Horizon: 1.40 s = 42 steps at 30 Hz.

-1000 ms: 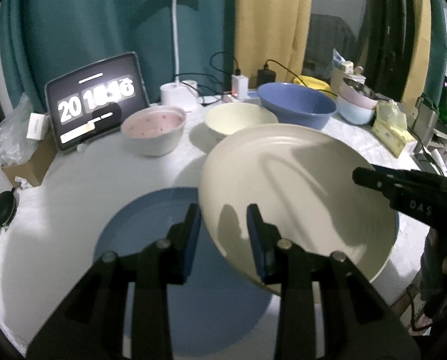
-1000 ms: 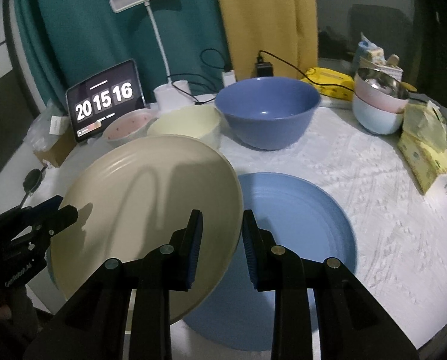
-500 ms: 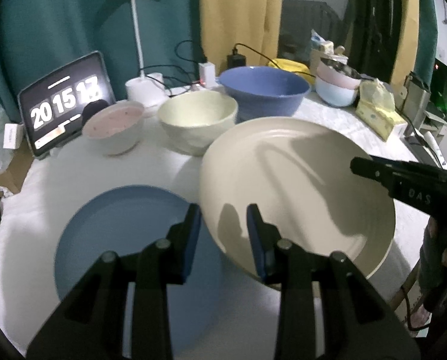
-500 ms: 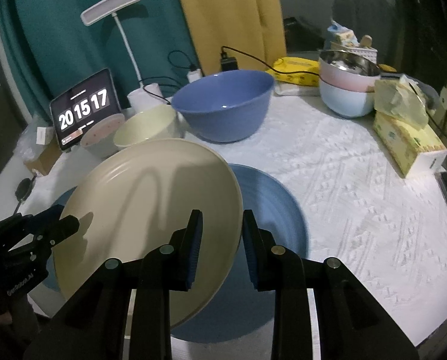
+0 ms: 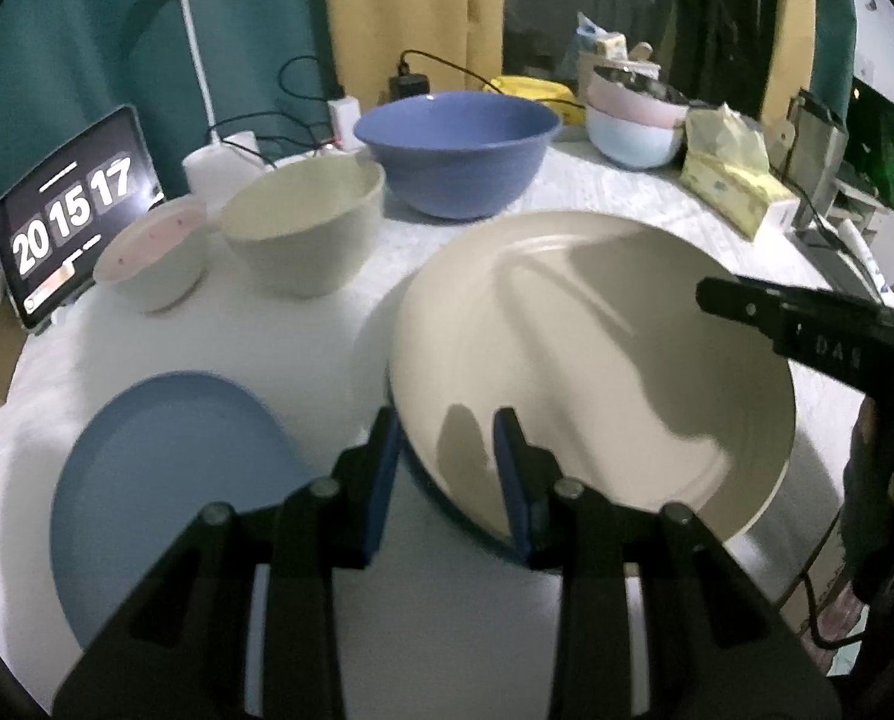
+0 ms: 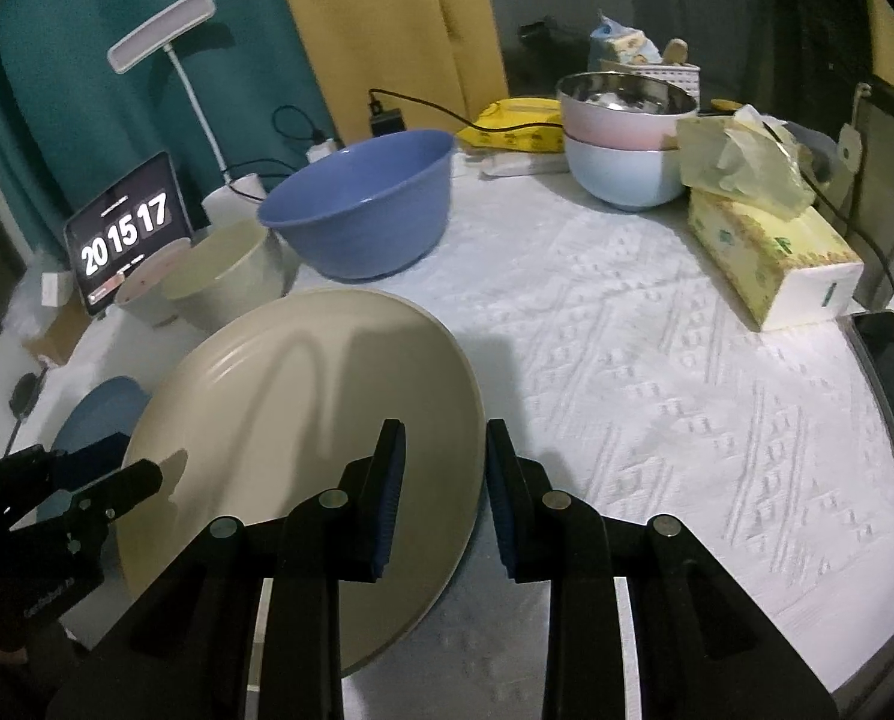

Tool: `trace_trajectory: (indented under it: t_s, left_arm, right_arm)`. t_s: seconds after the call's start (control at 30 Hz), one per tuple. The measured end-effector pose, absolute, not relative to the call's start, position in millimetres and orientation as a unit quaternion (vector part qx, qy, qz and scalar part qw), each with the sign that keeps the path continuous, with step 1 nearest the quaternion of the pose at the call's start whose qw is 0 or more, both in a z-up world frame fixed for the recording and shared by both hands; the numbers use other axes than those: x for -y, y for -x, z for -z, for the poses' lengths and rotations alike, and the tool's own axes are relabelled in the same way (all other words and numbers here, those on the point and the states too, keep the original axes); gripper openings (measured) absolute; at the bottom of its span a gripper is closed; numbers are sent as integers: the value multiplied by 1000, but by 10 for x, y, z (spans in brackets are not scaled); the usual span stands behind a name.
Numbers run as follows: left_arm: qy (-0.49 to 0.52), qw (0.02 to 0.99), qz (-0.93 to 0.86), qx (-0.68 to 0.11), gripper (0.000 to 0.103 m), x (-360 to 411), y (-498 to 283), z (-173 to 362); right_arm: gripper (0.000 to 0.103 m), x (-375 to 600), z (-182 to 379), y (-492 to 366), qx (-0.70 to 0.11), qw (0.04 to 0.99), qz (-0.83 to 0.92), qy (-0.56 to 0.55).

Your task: Organize plates and bowls

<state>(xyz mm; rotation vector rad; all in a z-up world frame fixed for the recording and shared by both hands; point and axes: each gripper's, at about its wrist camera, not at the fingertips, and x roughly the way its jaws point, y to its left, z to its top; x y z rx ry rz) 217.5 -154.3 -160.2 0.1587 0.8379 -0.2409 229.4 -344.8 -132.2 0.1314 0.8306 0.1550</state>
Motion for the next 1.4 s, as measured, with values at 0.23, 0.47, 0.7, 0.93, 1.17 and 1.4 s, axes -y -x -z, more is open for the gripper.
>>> trace_trajectory:
  t_s: [0.23,0.47,0.7,0.93,1.17,1.4]
  left_arm:
    - [-113,907,84,-397,34,1656,-2205,1727]
    - [-115,902,88,-406,35,1595,-2207,1803]
    - [-103,904,85,-406,35,1471,-2188,1798]
    - [-86,904,92,-408,35,1327,-2163,1772]
    - [-57,915,102,-386,36,1169,-2070,1609]
    - [-31,925,96,-367,41,966,-1994,1476]
  right_arm:
    - [29,3466,1432,-2334,-408,909,-71,-55]
    - [30,3375,1597,-2412,-431,898,-70,-51]
    - [31,3269,1596,-2395,-436,896,-72,-42]
    - [31,3152,1601,-2378,-441,894,-71,-32]
    - [40,3148,1503,-2354,-430,902,-25,-23]
    - [41,3019,1283,-2250,-407,913,-26,-15]
